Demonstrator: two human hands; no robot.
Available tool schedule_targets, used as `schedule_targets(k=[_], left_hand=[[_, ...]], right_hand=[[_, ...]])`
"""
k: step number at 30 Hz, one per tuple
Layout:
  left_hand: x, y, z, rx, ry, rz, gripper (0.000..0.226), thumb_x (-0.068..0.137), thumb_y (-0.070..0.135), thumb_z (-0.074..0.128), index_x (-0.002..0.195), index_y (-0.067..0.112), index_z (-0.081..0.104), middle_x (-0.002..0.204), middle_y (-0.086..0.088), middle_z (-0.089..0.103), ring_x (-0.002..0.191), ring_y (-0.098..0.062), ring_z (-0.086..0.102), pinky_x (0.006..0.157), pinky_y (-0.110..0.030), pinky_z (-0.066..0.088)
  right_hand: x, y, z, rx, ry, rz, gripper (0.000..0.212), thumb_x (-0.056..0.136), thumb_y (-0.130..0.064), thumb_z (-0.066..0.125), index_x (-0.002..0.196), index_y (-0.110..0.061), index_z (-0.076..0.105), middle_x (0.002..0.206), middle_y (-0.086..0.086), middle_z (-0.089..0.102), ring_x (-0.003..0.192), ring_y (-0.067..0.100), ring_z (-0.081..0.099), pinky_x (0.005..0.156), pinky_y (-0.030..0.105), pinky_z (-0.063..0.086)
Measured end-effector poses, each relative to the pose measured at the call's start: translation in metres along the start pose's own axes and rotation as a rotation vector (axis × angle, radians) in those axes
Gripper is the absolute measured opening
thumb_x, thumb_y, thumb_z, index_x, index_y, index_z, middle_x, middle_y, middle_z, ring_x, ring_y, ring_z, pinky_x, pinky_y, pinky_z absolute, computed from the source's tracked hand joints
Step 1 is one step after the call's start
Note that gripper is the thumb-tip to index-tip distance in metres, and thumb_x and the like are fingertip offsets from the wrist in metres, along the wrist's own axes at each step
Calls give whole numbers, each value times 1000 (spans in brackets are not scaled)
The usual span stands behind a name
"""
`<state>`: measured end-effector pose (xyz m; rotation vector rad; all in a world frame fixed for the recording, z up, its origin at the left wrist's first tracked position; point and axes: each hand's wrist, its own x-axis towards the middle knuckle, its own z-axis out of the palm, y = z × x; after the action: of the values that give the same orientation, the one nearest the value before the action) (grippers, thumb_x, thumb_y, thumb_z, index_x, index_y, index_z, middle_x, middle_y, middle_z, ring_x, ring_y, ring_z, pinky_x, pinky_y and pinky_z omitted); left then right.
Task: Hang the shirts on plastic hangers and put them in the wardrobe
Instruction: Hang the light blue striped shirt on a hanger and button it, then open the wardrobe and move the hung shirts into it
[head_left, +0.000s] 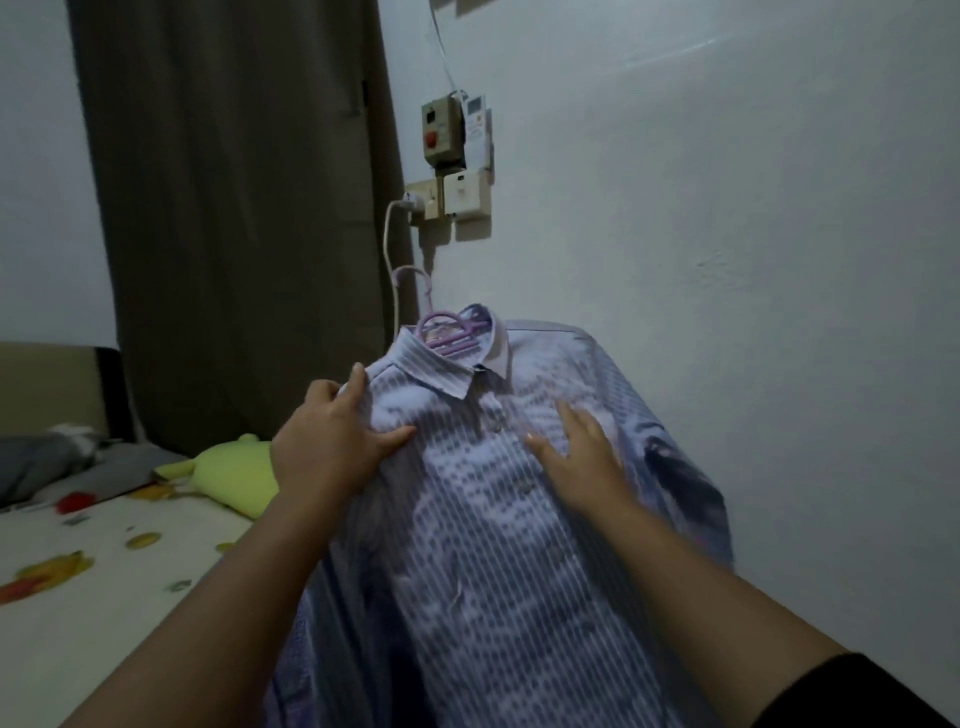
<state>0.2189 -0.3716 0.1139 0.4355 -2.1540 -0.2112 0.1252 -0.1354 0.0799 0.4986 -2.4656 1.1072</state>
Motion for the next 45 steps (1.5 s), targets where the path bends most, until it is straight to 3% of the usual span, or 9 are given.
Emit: schedule_targets(k=[3, 6, 9, 13, 16, 19, 24, 34, 45], left_hand=[[18, -36, 29, 145, -96, -166, 96, 73, 72, 62, 149, 23, 28, 141, -12, 40, 117, -34, 52, 87, -40, 46], [19, -51, 65, 287, -236, -216, 86, 83, 61, 58, 151, 23, 21, 155, -14, 22, 135, -38, 34, 111, -54, 22], [11, -44, 90, 309, -273, -119, 71, 90, 55, 50, 150, 27, 25, 156, -9, 22, 139, -31, 29, 113, -54, 12], [-2, -23, 106, 211, -244, 67, 56, 90, 53, 45, 141, 29, 41, 149, -2, 36, 136, -22, 33, 113, -52, 12], [-12, -2, 111, 166, -279, 130, 56, 90, 56, 45, 140, 31, 43, 152, -1, 34, 139, -19, 29, 114, -50, 11], [-26, 28, 107, 116, -362, 174, 62, 90, 59, 46, 144, 32, 37, 156, -1, 28, 143, -19, 23, 116, -49, 4], [-58, 87, 89, 63, -428, 287, 64, 91, 61, 44, 146, 32, 34, 157, -1, 25, 144, -19, 21, 116, -51, -1], [-149, 233, 11, -135, -406, 564, 65, 92, 58, 45, 147, 26, 33, 155, -5, 28, 143, -23, 24, 117, -50, 6], [-247, 361, -66, -477, -460, 793, 66, 91, 58, 47, 147, 26, 35, 152, -2, 35, 138, -19, 35, 113, -39, 25]], right_hand=[[15, -6, 43, 28, -67, -7, 73, 90, -58, 45, 150, -27, 16, 159, 2, 11, 145, 23, 14, 115, 49, 18], [22, -7, 73, -4, -141, 10, 73, 91, -59, 43, 150, -27, 16, 158, 1, 12, 144, 22, 17, 115, 49, 19], [24, -1, 89, -31, -201, 17, 73, 90, -60, 43, 150, -26, 19, 158, 2, 15, 143, 21, 18, 115, 48, 18], [19, 13, 87, -90, -233, 28, 70, 90, -59, 44, 149, -27, 23, 158, 2, 16, 144, 22, 18, 115, 48, 19], [11, 28, 72, -125, -207, 62, 69, 90, -59, 46, 148, -27, 26, 156, 2, 20, 142, 22, 23, 113, 47, 23], [-3, 42, 47, -178, -180, 79, 66, 89, -60, 46, 146, -29, 31, 151, 3, 31, 136, 24, 33, 108, 47, 30], [-45, 60, -20, -262, -93, 155, 65, 92, -55, 44, 148, -28, 25, 156, 2, 21, 142, 21, 21, 112, 44, 22], [-166, 88, -178, -402, 142, 290, 64, 92, -55, 44, 148, -28, 26, 156, 3, 22, 142, 22, 21, 112, 43, 22], [-308, 97, -323, -586, 376, 481, 62, 92, -55, 44, 146, -29, 29, 155, 1, 24, 142, 20, 21, 110, 41, 21]])
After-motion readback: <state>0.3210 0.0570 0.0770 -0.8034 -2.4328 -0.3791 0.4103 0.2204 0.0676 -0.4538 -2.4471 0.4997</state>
